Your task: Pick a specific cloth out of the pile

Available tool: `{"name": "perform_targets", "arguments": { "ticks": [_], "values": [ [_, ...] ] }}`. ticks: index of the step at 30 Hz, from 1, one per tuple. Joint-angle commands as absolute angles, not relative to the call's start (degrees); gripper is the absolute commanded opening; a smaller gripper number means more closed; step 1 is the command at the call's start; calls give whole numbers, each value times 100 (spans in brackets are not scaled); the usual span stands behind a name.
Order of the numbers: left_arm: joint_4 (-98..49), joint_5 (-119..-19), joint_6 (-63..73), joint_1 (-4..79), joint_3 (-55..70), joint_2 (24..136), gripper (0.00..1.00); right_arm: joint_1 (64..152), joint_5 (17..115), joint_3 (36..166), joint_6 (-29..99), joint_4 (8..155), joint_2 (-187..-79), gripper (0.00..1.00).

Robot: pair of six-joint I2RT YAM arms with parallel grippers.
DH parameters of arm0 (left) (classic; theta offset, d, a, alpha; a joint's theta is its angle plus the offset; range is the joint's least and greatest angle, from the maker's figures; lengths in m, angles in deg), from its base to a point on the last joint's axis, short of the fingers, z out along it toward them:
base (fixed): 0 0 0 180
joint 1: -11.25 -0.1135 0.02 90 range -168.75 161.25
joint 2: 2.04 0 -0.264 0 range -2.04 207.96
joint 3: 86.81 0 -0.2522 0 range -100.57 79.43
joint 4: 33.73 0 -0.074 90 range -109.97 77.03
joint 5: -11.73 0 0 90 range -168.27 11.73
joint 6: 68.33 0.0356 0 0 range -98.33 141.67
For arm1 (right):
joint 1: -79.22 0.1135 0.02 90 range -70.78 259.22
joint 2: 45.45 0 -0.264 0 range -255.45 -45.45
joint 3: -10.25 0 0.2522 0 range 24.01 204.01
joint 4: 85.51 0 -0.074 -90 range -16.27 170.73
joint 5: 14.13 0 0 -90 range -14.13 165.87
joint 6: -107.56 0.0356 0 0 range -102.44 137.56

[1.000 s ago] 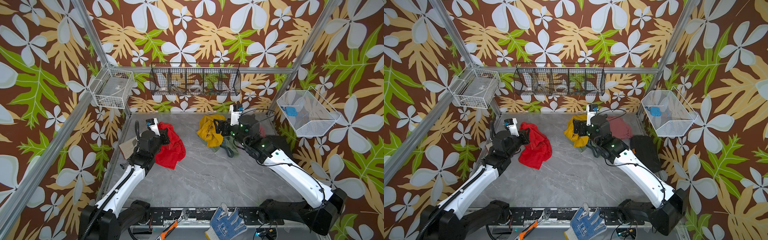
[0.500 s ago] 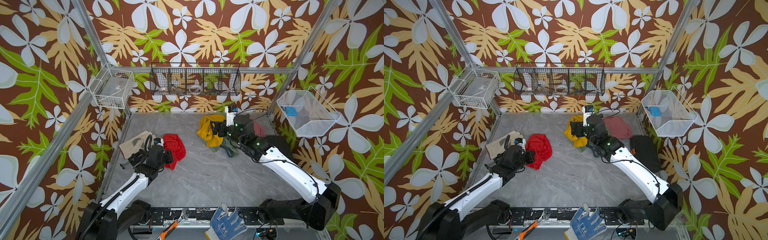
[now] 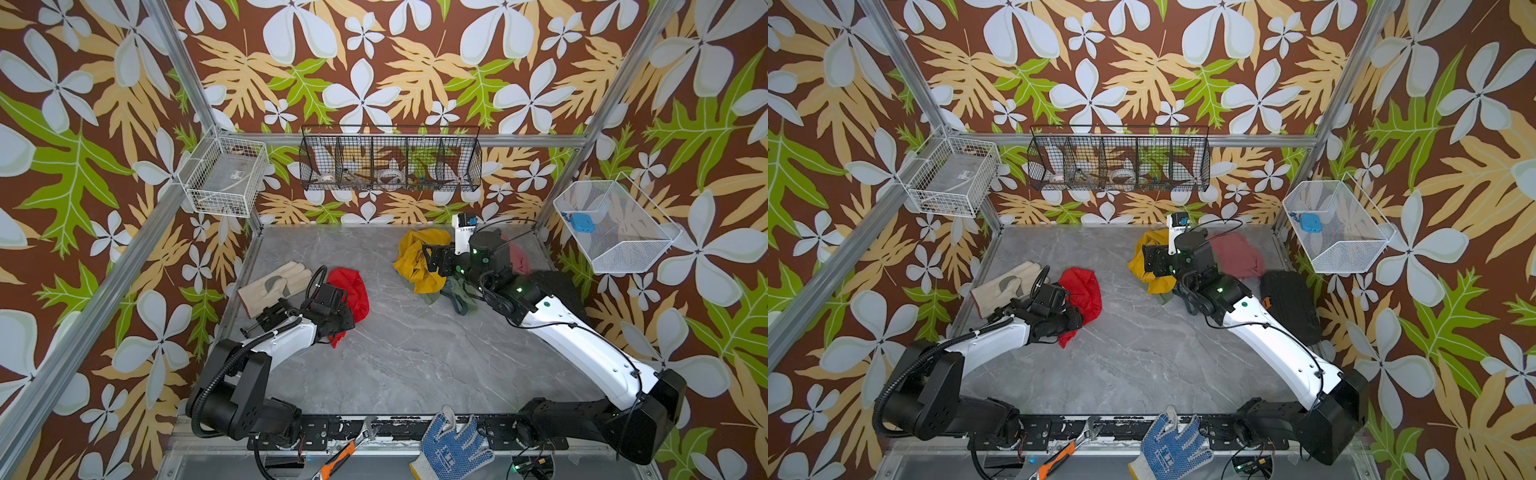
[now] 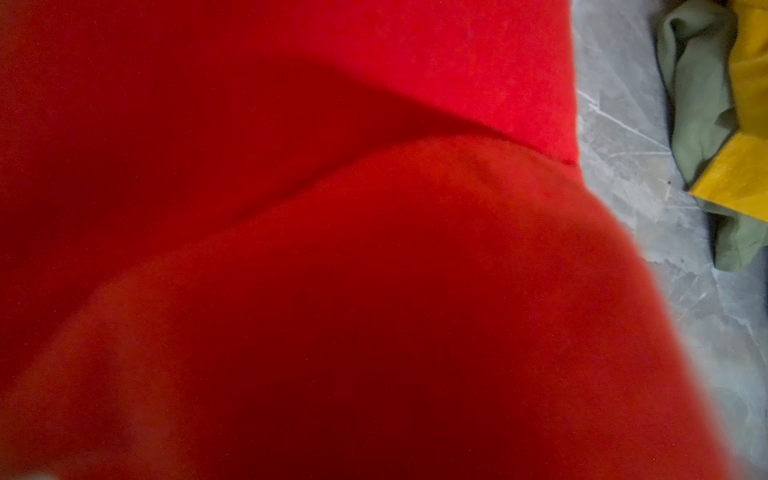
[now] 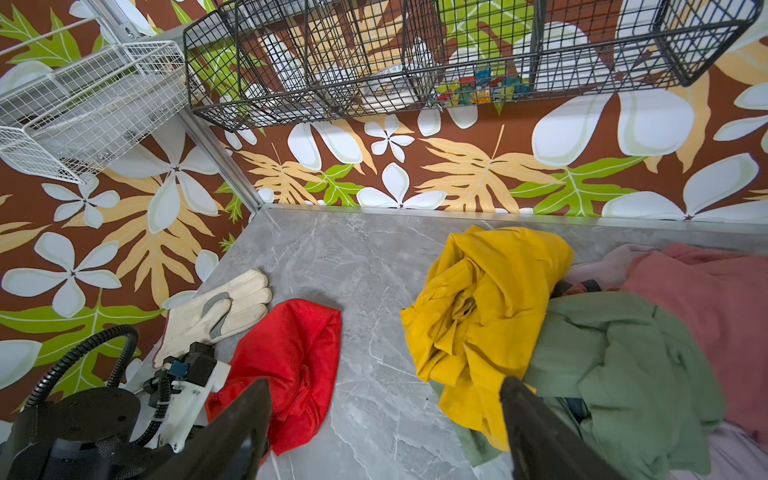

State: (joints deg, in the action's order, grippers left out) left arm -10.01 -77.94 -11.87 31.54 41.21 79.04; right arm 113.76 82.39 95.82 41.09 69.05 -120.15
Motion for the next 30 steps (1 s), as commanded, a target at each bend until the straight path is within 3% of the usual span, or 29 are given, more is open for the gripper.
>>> {"name": "perform_targets", "arguments": {
  "ticks": [1,2,6,9,19,30],
  "values": [
    [-440,-8055,-1370,3155,4161,7745,63,11385,8407,9579,4020,6869,-11973,87],
    [-378,-8138,-1357,3160,4154,7623,65,11381,8425,9588,3999,6852,-11972,87],
    [-141,-8441,-1238,3191,4024,6991,92,11382,8517,9642,3910,6794,-11961,88],
    [283,-8684,-1039,3190,3724,6754,99,11385,8555,9643,3868,6780,-11954,89],
    [913,-9695,-464,3161,3057,7144,100,11381,8516,9761,3769,6676,-12082,89],
    [558,-9227,-303,2548,2853,8601,100,11384,8551,9828,3673,6504,-12043,90]
  ]
}}
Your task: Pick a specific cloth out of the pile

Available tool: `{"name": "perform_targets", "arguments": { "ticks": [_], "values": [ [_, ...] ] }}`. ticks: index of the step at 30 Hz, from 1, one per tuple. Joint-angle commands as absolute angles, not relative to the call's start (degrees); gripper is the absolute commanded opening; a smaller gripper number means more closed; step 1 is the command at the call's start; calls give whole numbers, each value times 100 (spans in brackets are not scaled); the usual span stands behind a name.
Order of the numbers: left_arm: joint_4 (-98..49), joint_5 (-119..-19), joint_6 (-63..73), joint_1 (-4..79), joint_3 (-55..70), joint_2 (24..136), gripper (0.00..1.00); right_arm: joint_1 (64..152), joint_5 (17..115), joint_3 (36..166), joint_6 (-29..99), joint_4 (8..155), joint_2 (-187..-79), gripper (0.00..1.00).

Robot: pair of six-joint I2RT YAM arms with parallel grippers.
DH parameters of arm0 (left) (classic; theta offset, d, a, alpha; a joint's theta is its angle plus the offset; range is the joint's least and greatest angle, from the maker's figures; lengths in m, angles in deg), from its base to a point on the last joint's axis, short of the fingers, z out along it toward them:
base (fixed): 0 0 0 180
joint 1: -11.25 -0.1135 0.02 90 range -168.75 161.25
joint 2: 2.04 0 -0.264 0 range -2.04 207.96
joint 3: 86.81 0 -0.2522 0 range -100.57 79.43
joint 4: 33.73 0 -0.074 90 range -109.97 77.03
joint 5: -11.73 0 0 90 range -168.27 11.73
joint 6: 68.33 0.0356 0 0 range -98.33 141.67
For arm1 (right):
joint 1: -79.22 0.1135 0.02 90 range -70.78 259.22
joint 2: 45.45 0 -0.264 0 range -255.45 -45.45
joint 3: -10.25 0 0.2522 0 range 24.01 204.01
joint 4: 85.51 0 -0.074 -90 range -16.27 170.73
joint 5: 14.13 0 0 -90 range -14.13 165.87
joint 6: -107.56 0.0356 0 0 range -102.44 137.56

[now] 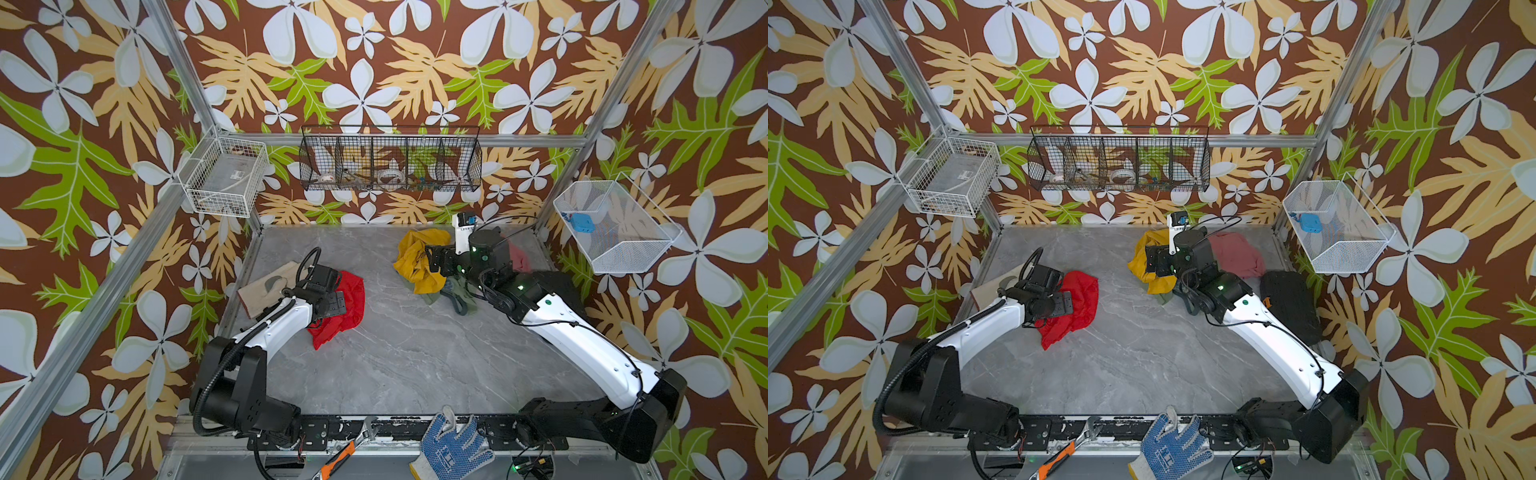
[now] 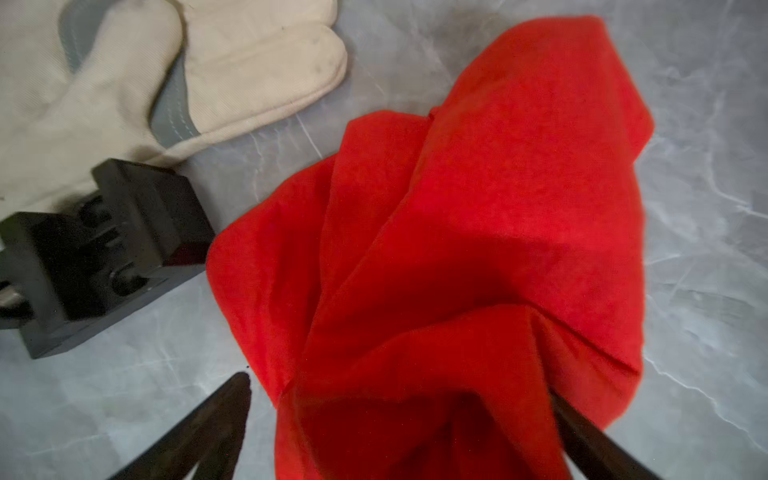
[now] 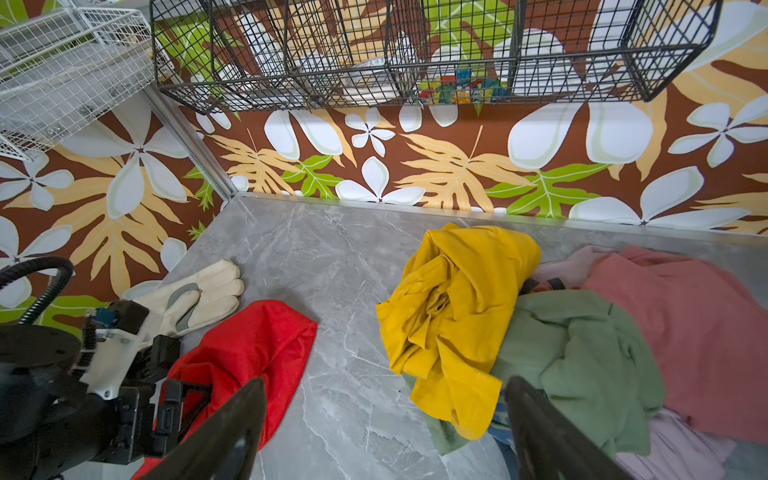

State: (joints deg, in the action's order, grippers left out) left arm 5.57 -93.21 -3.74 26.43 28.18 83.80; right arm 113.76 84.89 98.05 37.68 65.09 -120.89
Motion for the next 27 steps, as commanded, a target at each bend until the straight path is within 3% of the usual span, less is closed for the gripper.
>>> {"name": "perform_targets", "arguments": {
  "ticks": [1,12,14,20,25,27],
  "values": [
    [519,-9161,-273,2531,2883,8749,100,11385,8573,9828,3650,6488,-12027,90],
    [253,-8741,-69,2530,2916,9538,97,11376,8663,9814,3533,6392,-11972,91],
    [249,-8608,8,2531,2848,9625,86,11375,8671,9819,3523,6376,-11972,91],
    [106,-8299,40,2524,2855,9677,43,11376,8728,9814,3505,6341,-11904,91],
    [19,-8337,26,2531,2837,9632,1,11367,8832,9758,3470,6293,-11833,91],
    [-10,-8398,-19,2528,2773,9551,0,11367,8869,9727,3470,6294,-11799,91]
  ]
}}
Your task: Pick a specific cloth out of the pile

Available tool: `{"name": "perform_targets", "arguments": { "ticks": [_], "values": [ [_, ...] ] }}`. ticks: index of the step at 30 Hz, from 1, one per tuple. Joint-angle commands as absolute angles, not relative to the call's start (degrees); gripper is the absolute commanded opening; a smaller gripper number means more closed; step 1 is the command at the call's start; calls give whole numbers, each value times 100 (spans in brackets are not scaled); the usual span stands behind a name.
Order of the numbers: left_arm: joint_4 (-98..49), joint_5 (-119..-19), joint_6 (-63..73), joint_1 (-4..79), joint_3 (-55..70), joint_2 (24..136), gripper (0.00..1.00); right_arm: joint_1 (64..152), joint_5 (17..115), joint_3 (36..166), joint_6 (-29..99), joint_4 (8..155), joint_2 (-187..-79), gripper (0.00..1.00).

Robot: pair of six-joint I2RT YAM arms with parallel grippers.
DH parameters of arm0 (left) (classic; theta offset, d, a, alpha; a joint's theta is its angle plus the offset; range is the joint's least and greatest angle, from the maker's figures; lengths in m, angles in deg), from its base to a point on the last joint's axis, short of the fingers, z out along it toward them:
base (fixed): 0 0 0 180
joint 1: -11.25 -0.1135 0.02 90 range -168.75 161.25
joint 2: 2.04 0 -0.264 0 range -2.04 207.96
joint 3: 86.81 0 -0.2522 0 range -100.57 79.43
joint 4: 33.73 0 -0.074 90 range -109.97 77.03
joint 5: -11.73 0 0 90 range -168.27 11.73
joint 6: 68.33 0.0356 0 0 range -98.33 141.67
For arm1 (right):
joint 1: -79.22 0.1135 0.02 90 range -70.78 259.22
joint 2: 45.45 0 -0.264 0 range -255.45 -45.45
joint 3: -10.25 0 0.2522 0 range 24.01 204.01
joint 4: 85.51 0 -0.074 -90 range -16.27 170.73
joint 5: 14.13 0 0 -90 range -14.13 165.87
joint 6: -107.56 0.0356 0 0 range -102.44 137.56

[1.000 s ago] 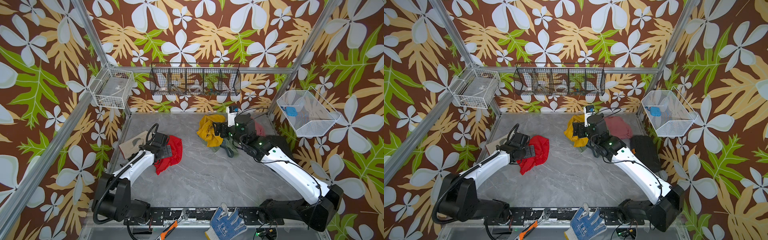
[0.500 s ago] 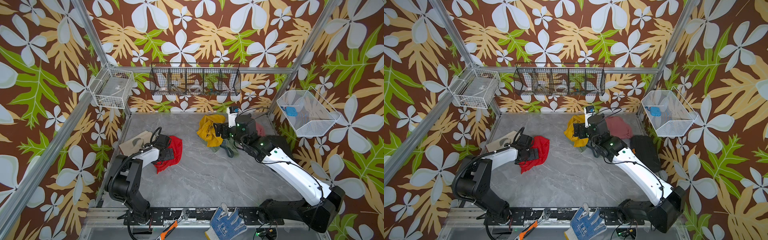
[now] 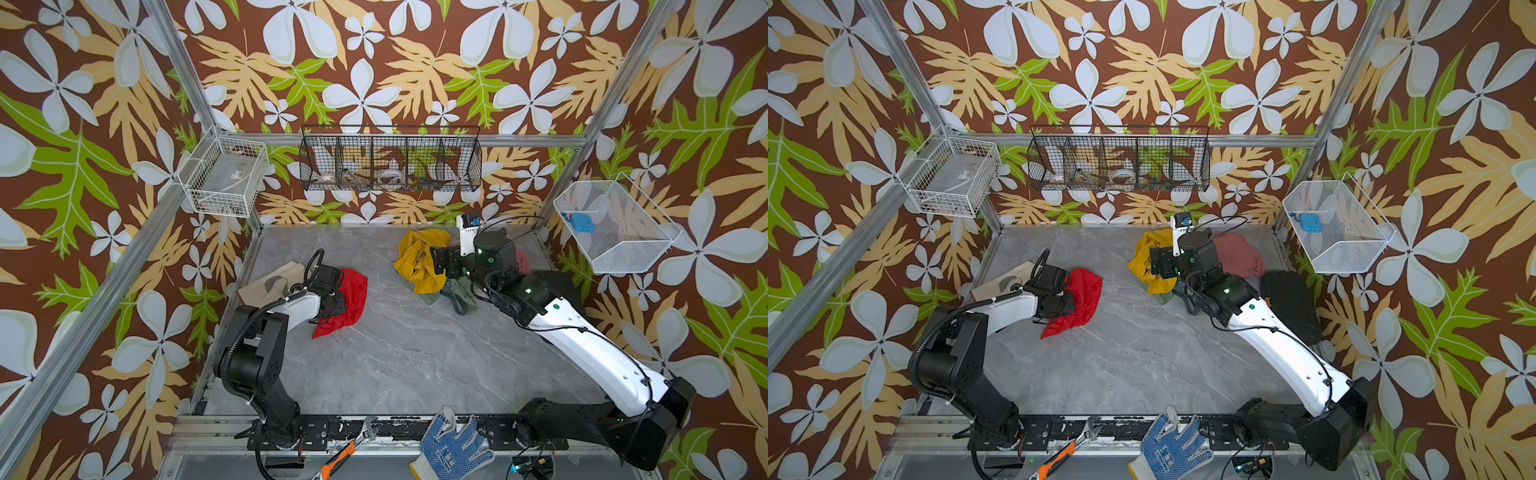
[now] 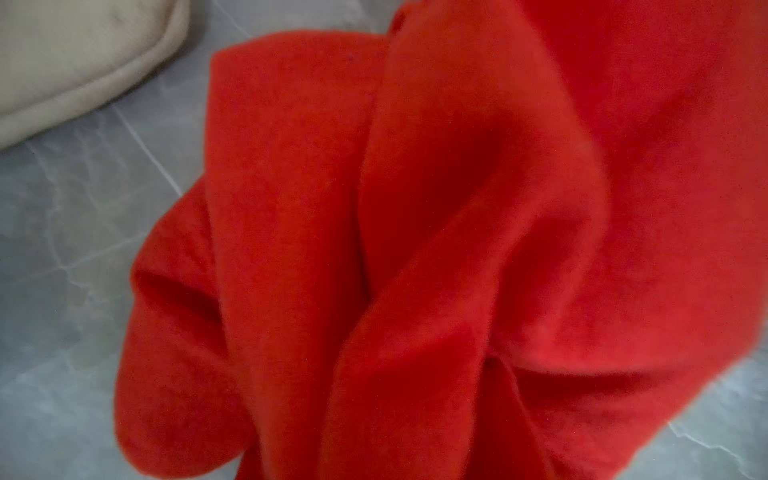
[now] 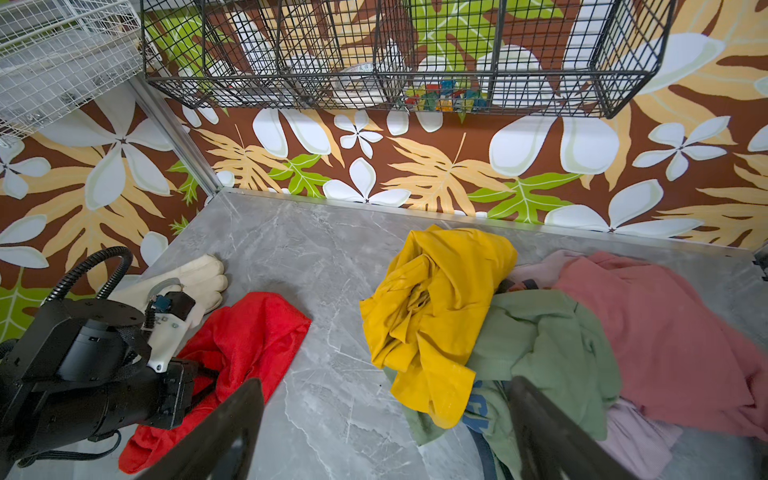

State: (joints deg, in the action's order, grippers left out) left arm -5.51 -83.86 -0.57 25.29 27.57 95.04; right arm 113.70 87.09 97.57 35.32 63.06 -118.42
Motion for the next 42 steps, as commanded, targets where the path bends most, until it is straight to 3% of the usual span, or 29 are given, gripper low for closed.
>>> {"name": "perform_targets", "arguments": {
  "ticks": [1,10,30,42],
  "values": [
    [-27,-8440,-60,2531,2721,9485,0,11371,8879,9714,3470,6289,-11780,91],
    [-164,-8673,-70,2530,2305,8926,0,11359,9114,9551,3461,6286,-11535,91],
    [215,-8263,-360,2446,-1031,11740,0,11349,9318,9373,3599,6192,-11228,90],
    [298,-8415,-680,2173,-1027,11975,0,11281,9703,8983,3584,6056,-10790,92]
  ]
}}
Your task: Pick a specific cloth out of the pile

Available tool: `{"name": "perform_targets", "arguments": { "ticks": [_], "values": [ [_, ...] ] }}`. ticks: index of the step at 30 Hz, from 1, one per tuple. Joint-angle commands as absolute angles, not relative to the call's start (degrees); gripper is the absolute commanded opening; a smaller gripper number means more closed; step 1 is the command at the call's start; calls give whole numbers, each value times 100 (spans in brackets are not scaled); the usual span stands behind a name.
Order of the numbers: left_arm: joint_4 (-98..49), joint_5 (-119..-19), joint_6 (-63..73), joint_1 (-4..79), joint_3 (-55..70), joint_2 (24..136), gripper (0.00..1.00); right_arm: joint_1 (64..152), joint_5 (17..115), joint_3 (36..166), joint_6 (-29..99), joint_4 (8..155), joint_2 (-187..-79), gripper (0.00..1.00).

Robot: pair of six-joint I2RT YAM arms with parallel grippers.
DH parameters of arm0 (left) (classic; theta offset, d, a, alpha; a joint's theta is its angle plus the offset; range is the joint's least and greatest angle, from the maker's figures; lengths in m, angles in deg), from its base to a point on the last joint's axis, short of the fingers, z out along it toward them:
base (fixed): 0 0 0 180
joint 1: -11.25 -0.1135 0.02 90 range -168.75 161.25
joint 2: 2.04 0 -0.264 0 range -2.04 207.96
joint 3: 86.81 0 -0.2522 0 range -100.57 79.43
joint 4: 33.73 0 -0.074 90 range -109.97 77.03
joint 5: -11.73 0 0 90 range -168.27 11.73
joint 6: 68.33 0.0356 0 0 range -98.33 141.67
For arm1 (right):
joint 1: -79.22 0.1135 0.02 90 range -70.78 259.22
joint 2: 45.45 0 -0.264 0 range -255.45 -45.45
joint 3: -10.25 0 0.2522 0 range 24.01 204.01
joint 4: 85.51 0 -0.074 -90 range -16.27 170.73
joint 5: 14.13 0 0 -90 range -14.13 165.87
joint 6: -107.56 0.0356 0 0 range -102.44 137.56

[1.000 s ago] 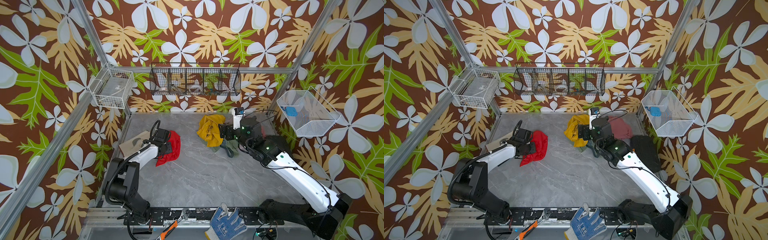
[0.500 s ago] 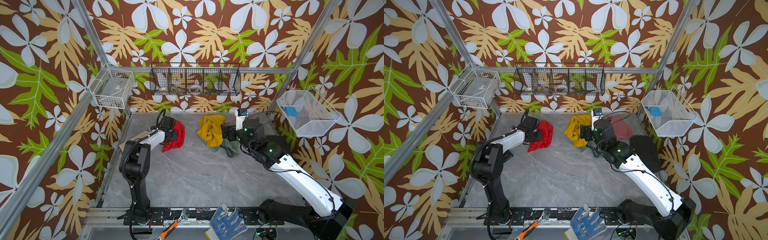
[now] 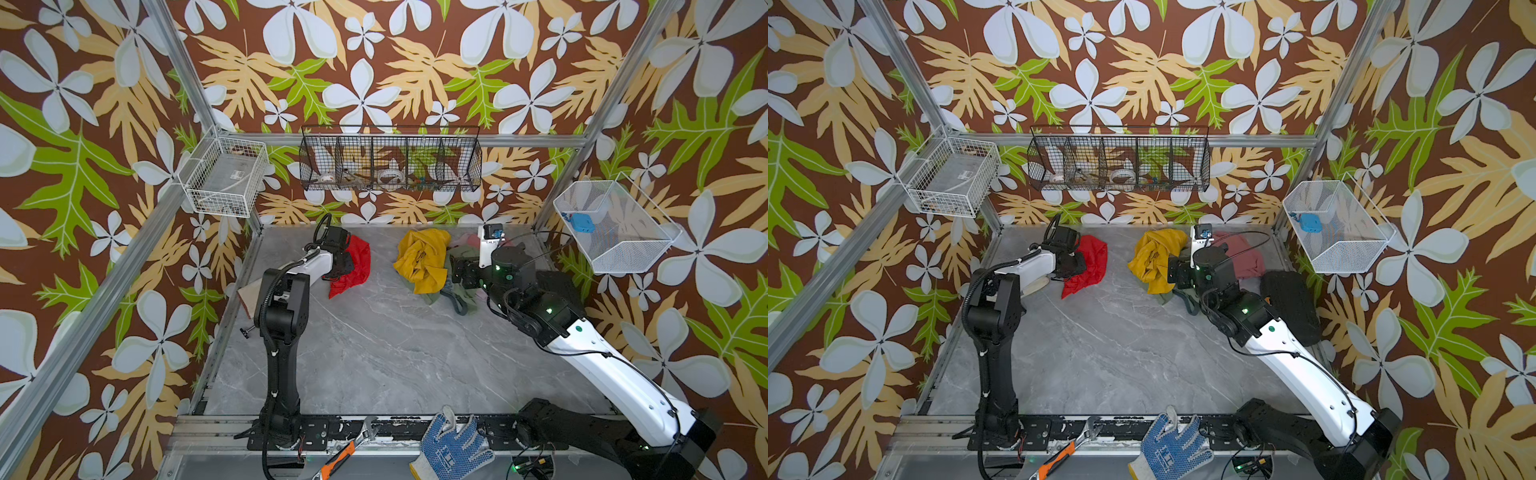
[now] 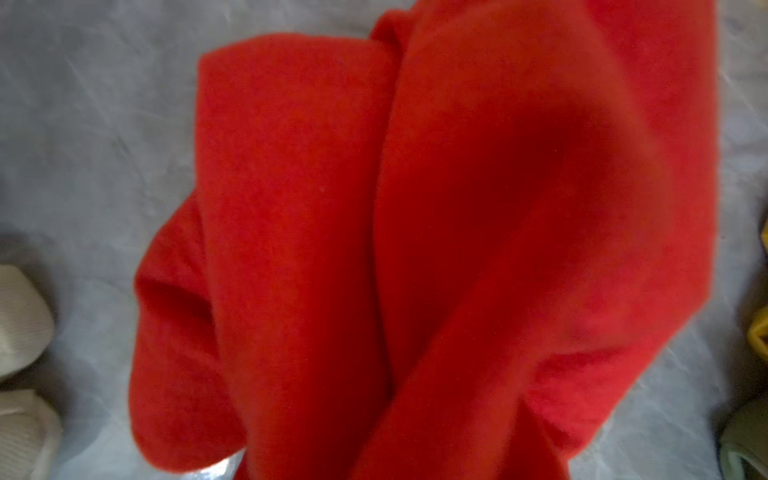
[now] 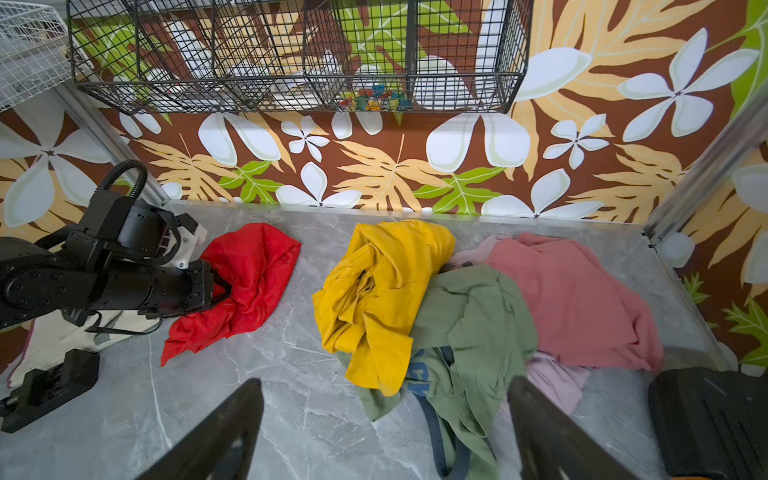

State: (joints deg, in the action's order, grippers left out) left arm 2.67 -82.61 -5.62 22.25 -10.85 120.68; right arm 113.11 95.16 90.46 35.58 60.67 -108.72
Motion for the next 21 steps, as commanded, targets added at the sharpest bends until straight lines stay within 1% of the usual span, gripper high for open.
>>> {"name": "perform_targets", "arguments": {
  "ticks": [1,7,8,10,13,14,16,17,18,19,20,21],
  "values": [
    [274,-8438,-680,2155,-1006,11961,0,11263,9721,8954,3593,6064,-10755,92],
    [239,-8093,-586,2101,-1311,12127,0,11224,9732,8820,3525,6069,-10740,93],
    [287,-8060,-558,2105,-1378,12160,5,11224,9732,8809,3510,6065,-10750,93],
    [323,-8117,-557,2102,-1382,12134,19,11218,9749,8787,3472,6043,-10737,93],
    [251,-8241,-584,2107,-1216,11967,48,11210,9788,8675,3336,6082,-10640,94],
    [224,-8244,-593,2101,-1168,11893,55,11190,9808,8635,3284,6086,-10603,95],
    [188,-8243,-600,2096,-1117,11769,68,11118,9819,8597,3229,6063,-10558,96],
    [190,-8272,-615,2095,-1109,11706,76,11075,9819,8597,3194,6041,-10541,96],
    [196,-8320,-630,2094,-1115,11656,87,11049,9824,8626,3165,6010,-10531,96],
    [213,-8389,-661,2100,-1124,11608,94,11027,9828,8660,3143,5968,-10522,96],
    [218,-8430,-665,2100,-1132,11555,98,11024,9852,8699,3113,5931,-10515,97],
    [242,-8478,-679,2100,-1144,11507,100,11024,9878,8735,3086,5907,-10505,97]
  ]
}}
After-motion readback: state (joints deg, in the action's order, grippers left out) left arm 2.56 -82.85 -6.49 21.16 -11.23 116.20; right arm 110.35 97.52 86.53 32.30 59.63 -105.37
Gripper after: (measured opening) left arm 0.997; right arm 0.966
